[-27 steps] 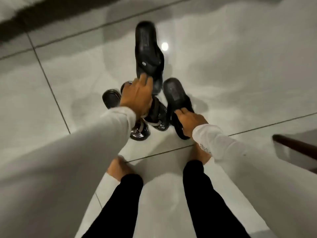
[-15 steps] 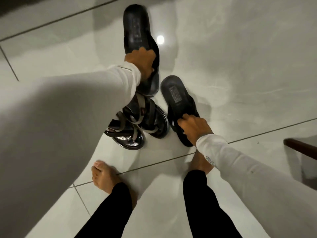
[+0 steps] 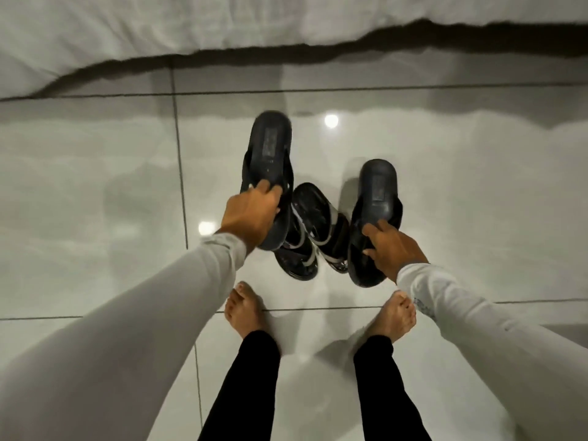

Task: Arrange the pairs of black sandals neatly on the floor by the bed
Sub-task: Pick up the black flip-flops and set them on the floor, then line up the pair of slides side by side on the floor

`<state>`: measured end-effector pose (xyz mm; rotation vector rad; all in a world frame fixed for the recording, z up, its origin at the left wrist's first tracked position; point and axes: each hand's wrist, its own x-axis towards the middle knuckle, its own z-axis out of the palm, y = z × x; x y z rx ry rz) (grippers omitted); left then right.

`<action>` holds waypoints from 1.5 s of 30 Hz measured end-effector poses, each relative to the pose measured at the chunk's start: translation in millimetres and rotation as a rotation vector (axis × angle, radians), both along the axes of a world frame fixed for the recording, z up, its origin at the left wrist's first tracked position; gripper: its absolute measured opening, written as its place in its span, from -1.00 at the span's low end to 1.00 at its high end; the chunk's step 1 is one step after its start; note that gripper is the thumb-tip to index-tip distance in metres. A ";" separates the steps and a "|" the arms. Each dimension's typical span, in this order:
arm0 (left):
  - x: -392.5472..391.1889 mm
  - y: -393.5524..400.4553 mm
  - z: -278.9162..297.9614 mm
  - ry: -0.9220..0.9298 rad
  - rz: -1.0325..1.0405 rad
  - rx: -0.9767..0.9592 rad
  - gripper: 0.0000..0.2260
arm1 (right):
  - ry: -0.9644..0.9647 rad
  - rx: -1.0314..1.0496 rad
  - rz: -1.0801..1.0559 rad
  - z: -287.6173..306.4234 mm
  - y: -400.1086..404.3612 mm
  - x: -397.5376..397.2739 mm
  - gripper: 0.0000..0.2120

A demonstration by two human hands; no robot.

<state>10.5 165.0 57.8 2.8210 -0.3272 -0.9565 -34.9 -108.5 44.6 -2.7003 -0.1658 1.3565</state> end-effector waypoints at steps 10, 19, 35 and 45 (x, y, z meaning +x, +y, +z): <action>-87.7 144.7 -37.8 0.049 0.148 0.069 -0.72 | -0.095 0.232 0.185 -38.7 218.1 3.4 -0.68; -100.8 195.2 -71.6 0.071 0.216 0.099 -0.72 | -0.047 0.239 0.225 -80.9 291.9 -27.9 -0.49; -93.6 -27.4 -122.4 0.273 0.146 -0.063 -0.55 | 0.000 0.016 0.202 -115.7 64.1 -27.0 -0.47; -86.0 -114.6 -125.6 0.221 0.115 -0.005 -0.75 | 0.011 0.200 -0.107 -106.1 -14.9 -22.1 -0.75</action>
